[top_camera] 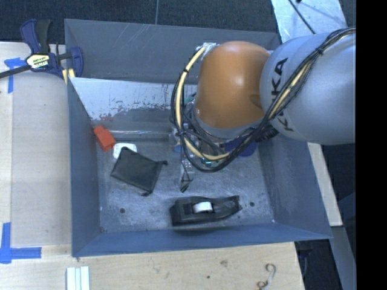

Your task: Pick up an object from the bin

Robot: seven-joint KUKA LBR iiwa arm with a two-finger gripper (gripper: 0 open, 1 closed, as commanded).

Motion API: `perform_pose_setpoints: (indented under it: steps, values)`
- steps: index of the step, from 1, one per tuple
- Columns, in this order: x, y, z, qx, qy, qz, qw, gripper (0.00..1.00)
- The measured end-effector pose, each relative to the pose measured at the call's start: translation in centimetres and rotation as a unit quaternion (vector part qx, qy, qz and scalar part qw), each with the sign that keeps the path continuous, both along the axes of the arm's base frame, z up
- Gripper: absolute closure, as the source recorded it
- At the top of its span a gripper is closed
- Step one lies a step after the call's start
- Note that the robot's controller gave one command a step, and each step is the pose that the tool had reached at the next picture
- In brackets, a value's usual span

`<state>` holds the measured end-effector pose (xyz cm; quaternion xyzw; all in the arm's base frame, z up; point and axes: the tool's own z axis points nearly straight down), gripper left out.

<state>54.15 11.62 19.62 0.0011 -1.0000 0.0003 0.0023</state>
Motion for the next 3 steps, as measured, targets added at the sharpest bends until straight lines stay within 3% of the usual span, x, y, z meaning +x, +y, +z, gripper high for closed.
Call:
perform_pose_setpoints:
  steps: [1,2,3]
  values:
    - [1.7,3.9,-13.1,0.000,-0.0006,-0.025,0.9997,0.00]
    - [1.9,3.8,-12.5,0.001,-0.0043,-0.027,0.9996,1.00]
    - [4.3,2.2,3.2,0.001,-0.0083,-0.051,0.9986,1.00]
